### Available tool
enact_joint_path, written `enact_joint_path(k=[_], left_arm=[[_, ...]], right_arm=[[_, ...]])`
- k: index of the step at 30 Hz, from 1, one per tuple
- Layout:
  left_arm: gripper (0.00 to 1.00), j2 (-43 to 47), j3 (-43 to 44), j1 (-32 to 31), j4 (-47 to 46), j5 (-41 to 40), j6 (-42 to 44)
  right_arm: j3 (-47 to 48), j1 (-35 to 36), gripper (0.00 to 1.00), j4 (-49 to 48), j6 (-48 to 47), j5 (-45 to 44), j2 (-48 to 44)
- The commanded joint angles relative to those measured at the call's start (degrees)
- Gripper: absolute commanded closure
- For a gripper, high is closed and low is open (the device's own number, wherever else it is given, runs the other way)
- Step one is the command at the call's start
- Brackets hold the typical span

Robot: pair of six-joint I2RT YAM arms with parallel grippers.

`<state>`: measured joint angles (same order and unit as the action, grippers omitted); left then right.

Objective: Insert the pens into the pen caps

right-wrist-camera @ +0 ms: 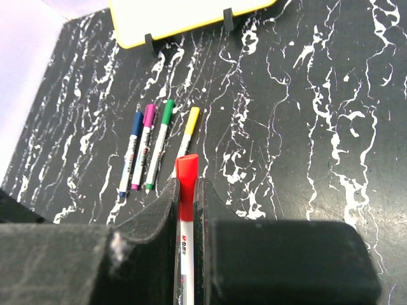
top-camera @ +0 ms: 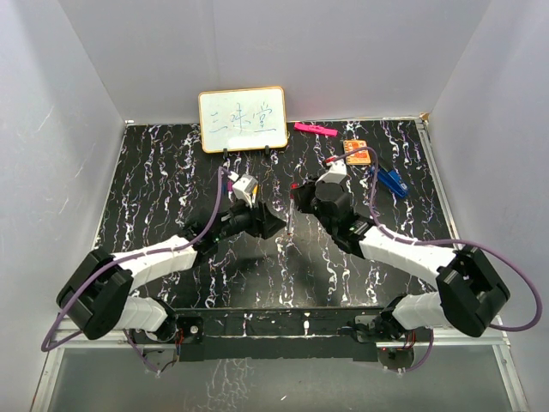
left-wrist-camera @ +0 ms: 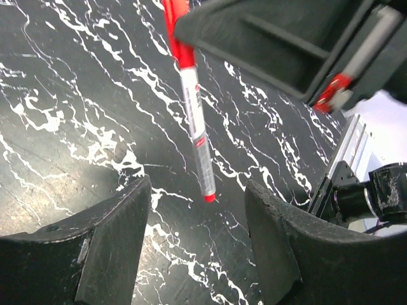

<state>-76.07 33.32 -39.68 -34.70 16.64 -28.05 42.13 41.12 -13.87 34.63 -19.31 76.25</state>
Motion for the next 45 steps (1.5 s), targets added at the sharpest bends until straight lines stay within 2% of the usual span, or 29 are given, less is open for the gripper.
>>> enact_joint_path(k=[1, 12, 20, 21, 22, 25, 26, 30, 37, 41, 45], left_arm=[[0.42, -0.4, 0.3, 0.1, -1.6, 2.7, 0.6], [0.42, -6.3, 2.4, 0.0, -9.2, 6.7, -3.3], [0.45, -8.0, 3.5, 0.0, -10.4, 7.2, -4.0], [0.48, -8.1, 3.6, 0.0, -10.6, 7.4, -4.2], [0.56, -8.3, 3.7, 0.0, -10.9, 7.6, -4.3], [0.92, -9.2, 4.1, 0.0, -12.6, 8.3, -5.3], [1.00, -9.6, 4.2, 0.0, -13.3, 8.8, -5.8], [1.00, -10.7, 5.1, 0.0, -15.4, 10.5, -7.5], [1.00, -7.9, 7.3, 0.0, -14.8, 7.0, -6.3], [1.00, -5.8, 9.5, 0.2, -12.7, 3.3, -4.3], [1.00, -6.7, 11.4, 1.5, -12.6, 3.1, -4.3]], right_arm=[[2.2, -0.2, 1.00, -3.4, 0.5, -0.3, -4.0], [0.2, -0.2, 1.00, -6.7, -1.3, 5.3, -4.7], [-0.9, -0.2, 1.00, -9.0, -1.6, 7.8, -4.2], [-1.0, -0.2, 1.00, -9.0, -1.5, 7.9, -4.1], [-1.1, -0.2, 1.00, -9.1, -1.4, 8.0, -4.0], [-1.2, -0.2, 1.00, -8.9, -0.6, 8.4, -3.5], [-1.2, -0.2, 1.00, -8.9, -0.3, 8.4, -3.3], [-1.8, -0.2, 1.00, -8.7, 0.2, 9.5, -2.8], [-3.3, 0.0, 1.00, -6.0, 0.1, 12.9, -0.4], [-5.5, 1.1, 1.00, -5.3, 0.8, 12.9, 1.2], [-6.4, 3.4, 1.00, -3.3, 1.4, 11.4, 3.2]])
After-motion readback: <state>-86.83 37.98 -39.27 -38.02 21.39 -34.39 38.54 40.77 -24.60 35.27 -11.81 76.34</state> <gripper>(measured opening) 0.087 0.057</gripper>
